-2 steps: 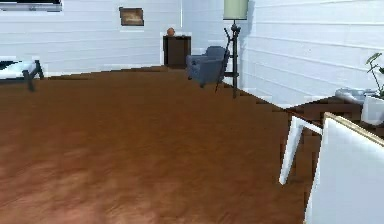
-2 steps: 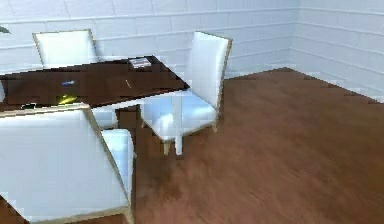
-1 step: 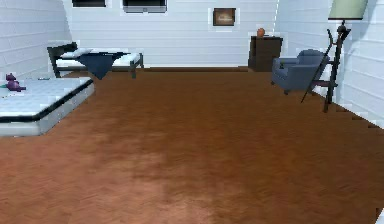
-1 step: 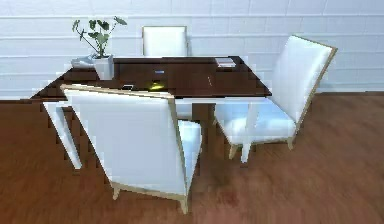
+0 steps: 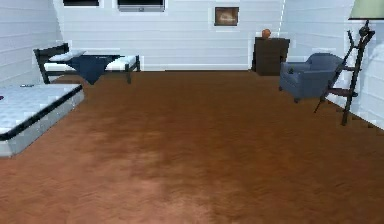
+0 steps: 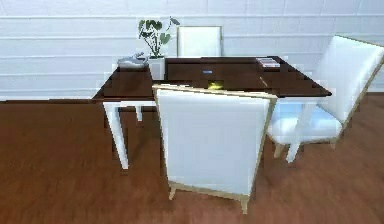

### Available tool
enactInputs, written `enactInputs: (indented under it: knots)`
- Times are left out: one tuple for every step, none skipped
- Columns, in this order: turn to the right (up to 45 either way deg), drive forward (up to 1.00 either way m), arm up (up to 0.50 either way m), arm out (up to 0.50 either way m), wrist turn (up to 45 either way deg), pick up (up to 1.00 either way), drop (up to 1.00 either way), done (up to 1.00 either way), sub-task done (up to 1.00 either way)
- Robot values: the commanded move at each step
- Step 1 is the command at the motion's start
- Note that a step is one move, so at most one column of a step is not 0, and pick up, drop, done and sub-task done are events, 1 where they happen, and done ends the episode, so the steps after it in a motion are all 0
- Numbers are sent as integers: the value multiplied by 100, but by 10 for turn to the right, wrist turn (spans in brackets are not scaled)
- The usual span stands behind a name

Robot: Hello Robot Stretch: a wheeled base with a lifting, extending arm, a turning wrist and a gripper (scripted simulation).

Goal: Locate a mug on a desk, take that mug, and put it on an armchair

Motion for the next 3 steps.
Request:
enactInputs:
  knots:
    - [-420, 0, 0, 0, 0, 0, 0, 0, 0]
    - [0, 90, 0, 0, 0, 0, 0, 0, 0]
    - [-450, 0, 0, 0, 0, 0, 0, 0, 0]
